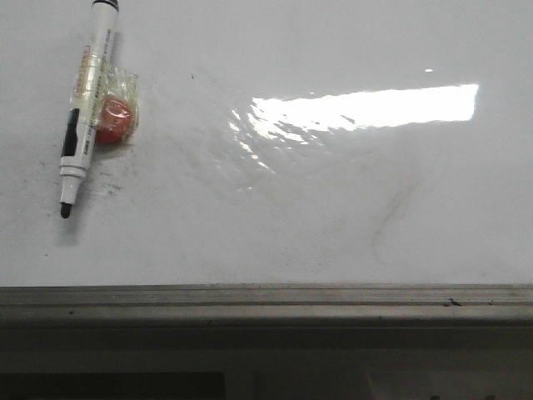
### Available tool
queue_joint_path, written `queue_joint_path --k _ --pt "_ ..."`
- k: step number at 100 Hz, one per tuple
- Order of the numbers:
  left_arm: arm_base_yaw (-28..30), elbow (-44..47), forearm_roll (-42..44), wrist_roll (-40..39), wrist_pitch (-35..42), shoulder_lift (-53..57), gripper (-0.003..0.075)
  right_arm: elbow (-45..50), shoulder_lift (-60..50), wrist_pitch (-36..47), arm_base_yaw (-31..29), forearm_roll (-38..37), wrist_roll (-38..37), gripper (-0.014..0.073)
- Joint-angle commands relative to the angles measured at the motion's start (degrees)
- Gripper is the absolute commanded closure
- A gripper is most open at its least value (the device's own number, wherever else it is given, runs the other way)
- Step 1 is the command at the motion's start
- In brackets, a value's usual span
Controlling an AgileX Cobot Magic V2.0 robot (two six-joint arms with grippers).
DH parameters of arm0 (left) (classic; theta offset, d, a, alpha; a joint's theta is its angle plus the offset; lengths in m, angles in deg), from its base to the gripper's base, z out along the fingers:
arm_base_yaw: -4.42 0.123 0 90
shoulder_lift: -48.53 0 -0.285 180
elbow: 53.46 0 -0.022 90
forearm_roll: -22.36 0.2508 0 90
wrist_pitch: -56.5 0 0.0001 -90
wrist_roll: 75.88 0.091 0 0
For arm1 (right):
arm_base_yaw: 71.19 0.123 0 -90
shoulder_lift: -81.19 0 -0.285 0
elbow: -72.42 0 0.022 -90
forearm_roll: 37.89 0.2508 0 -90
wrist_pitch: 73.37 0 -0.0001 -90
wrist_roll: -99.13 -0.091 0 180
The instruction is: Write number 8 on whiteboard
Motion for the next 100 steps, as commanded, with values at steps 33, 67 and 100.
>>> queue_joint_path --k 33,67,100 --pt "0.4 1.8 -2.5 -0.3 5.7 1.7 0.0741 0.8 -1.3 1.3 -0.4 0.0 0.2 0.0657" --pt "0.4 1.8 -2.1 -0.3 11.5 1.7 0.0741 0.8 -1.3 14.6 -0.4 0.4 -0.6 0.0657" --pt "0.4 1.1 -1.3 -0.3 23.7 1.7 0.0741 -0.3 -1.3 23.5 -0.2 0.7 -0.8 0.0657"
